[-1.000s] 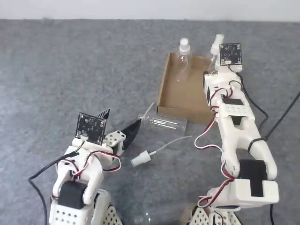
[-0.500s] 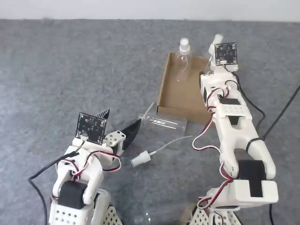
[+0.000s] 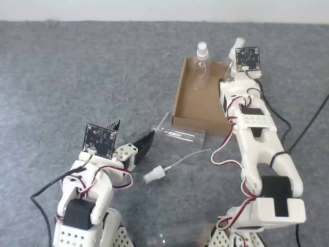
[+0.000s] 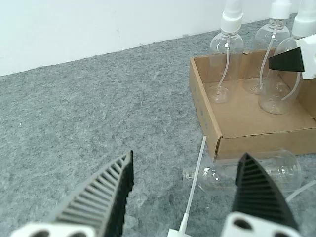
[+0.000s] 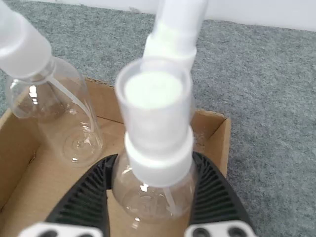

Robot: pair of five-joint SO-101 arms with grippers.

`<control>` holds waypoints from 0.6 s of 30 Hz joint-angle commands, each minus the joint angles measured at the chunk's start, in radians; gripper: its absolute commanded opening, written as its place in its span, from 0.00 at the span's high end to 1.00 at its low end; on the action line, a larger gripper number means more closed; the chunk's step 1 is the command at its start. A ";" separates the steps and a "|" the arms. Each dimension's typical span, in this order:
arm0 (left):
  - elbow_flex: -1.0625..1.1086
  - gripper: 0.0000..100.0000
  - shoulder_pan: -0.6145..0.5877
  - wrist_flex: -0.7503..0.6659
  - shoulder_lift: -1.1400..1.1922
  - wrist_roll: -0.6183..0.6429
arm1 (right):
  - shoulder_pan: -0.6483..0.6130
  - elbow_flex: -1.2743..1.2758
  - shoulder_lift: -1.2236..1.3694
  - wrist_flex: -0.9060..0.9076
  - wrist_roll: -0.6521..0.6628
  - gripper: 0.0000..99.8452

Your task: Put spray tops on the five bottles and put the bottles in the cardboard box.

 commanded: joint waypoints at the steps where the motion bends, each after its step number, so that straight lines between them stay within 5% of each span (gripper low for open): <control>1: -0.004 0.70 -0.006 -0.025 -0.009 0.002 | -0.013 -0.018 -0.015 0.012 -0.002 0.99; 18: -0.004 0.70 -0.006 -0.025 -0.009 0.002 | -0.013 -0.018 -0.015 0.012 -0.002 0.96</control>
